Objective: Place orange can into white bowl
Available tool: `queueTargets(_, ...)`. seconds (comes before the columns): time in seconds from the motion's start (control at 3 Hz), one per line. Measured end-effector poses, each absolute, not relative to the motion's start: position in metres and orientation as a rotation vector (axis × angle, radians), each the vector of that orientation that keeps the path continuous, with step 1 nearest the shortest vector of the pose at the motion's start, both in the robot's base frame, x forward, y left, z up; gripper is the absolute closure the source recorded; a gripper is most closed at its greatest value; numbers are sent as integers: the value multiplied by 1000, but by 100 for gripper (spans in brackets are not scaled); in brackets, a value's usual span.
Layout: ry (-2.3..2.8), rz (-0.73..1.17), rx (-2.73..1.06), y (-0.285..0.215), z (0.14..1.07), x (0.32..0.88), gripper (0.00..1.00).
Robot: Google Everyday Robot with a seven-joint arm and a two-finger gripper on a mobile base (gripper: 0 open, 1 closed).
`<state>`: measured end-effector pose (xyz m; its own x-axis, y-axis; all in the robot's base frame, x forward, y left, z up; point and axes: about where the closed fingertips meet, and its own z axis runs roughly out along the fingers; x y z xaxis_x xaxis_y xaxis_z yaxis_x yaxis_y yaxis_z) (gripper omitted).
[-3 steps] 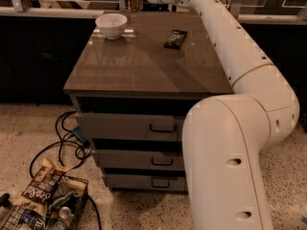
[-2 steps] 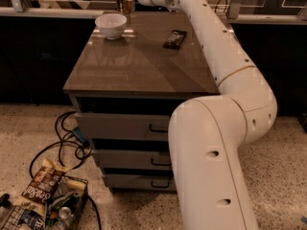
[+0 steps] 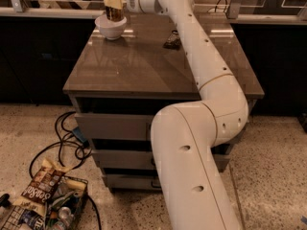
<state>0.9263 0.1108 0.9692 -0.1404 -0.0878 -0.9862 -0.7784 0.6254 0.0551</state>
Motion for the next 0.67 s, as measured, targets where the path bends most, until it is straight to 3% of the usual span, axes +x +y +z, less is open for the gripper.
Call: queueTargets(0.67,1645,751,-720,148,936,939,100)
